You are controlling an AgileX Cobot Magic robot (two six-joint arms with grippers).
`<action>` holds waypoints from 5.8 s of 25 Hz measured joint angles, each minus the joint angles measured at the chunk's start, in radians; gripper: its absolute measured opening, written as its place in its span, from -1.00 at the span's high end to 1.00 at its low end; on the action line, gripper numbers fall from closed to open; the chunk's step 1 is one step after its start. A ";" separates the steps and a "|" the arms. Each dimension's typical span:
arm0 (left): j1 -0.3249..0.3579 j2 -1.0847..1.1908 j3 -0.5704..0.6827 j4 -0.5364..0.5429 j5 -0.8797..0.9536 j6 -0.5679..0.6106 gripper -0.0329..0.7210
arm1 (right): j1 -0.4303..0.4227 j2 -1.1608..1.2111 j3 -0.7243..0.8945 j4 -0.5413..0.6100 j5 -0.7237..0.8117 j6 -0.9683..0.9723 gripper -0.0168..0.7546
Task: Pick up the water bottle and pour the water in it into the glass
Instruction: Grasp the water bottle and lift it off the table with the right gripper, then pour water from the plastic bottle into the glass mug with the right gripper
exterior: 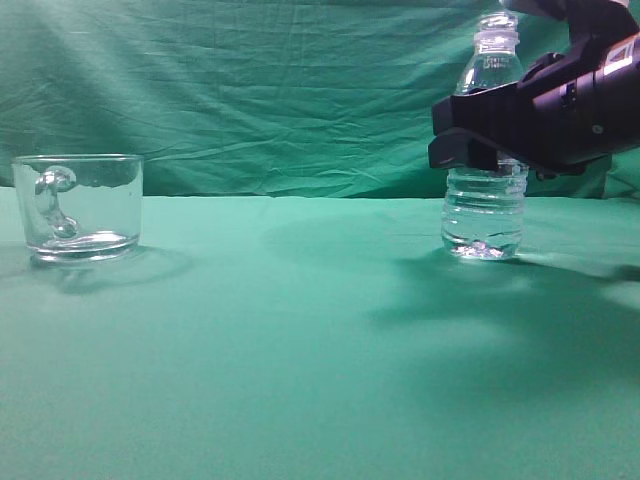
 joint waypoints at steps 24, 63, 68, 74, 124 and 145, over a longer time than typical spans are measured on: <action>0.000 0.000 0.000 0.000 0.000 0.000 0.91 | 0.000 -0.007 0.000 -0.021 0.011 -0.003 0.11; 0.000 0.000 0.000 0.000 0.000 0.000 0.91 | 0.316 0.151 -0.936 -0.664 1.085 -0.036 0.11; 0.000 0.000 0.000 0.000 0.000 0.000 0.91 | 0.325 0.237 -1.030 -0.686 1.094 -0.042 0.11; 0.000 0.000 0.000 0.000 0.000 0.000 0.91 | 0.335 0.294 -1.084 -0.874 1.093 -0.046 0.11; 0.000 0.000 0.000 0.000 0.000 0.000 0.91 | 0.339 0.341 -1.088 -1.522 0.989 -0.052 0.11; 0.000 0.000 0.000 0.000 0.000 0.000 0.91 | 0.339 0.341 -1.088 -1.585 1.038 -0.052 0.11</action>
